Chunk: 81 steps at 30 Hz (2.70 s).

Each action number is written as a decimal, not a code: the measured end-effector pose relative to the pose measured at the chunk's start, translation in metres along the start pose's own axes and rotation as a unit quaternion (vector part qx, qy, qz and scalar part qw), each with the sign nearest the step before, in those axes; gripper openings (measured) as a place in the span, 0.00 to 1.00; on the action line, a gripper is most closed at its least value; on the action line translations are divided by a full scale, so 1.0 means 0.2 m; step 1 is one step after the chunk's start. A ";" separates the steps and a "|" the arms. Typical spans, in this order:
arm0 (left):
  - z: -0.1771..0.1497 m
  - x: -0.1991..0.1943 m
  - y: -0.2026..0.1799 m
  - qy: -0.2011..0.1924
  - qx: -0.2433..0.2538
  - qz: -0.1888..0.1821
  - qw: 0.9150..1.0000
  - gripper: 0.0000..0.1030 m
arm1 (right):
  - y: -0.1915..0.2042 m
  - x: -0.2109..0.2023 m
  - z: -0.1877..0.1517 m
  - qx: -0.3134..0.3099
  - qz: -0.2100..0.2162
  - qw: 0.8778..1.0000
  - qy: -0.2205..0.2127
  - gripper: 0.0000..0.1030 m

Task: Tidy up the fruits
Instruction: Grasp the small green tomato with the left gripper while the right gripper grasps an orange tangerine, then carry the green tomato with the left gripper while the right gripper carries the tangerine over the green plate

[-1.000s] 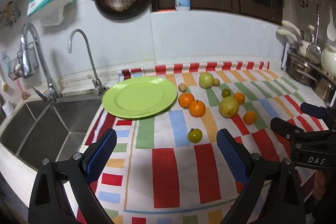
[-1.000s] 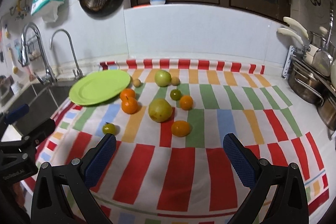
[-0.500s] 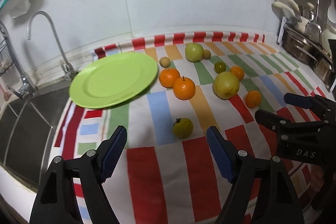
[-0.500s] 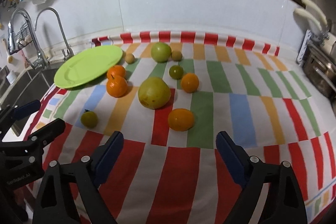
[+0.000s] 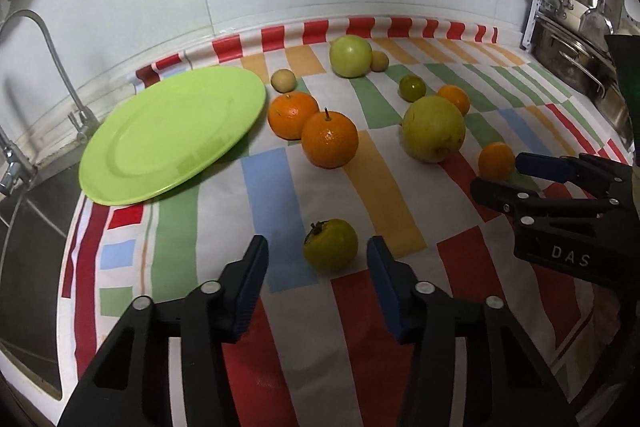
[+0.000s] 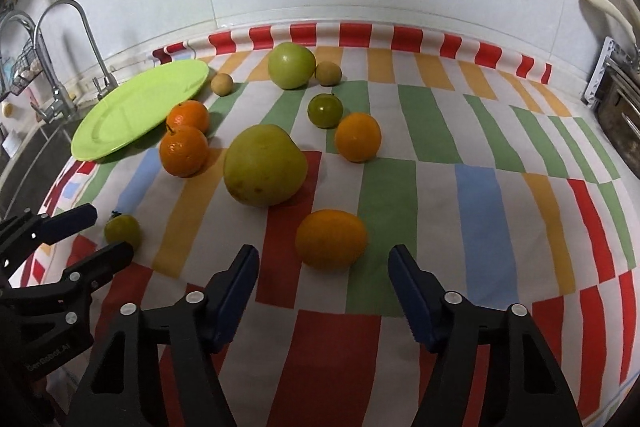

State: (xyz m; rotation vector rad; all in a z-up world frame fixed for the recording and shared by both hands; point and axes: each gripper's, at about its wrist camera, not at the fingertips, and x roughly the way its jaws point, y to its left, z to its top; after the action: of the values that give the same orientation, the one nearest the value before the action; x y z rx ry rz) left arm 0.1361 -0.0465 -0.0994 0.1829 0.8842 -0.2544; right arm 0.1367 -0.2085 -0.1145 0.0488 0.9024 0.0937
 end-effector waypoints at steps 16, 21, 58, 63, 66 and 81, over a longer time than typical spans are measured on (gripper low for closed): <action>0.02 0.03 0.03 -0.001 -0.021 -0.033 0.999 0.29 | 0.01 0.02 0.03 -0.013 -0.002 1.000 -0.005 0.36; 0.04 -0.03 0.04 -0.018 -0.030 -0.040 0.999 0.29 | 0.05 -0.04 0.03 -0.022 0.010 1.000 -0.015 0.36; 0.14 -0.40 0.55 -0.111 -0.078 0.029 0.990 0.29 | 0.68 -0.37 0.36 -0.117 0.110 0.979 -0.125 0.36; 0.22 -0.34 0.67 -0.109 -0.075 0.046 0.990 0.29 | 0.78 -0.29 0.49 -0.133 0.108 0.978 -0.122 0.36; 0.27 -0.29 0.74 -0.108 -0.077 0.054 0.990 0.29 | 0.82 -0.23 0.58 -0.137 0.106 0.978 -0.119 0.36; 0.46 0.11 1.02 -0.062 -0.104 0.057 0.991 0.29 | 0.99 0.28 0.93 -0.173 0.109 0.979 -0.027 0.36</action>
State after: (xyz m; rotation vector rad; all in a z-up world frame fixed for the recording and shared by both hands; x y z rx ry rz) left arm 0.2781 0.1207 -0.0482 0.0231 0.7679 -0.0643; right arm 0.3056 -0.0058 -0.0265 -0.1737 0.8133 0.4501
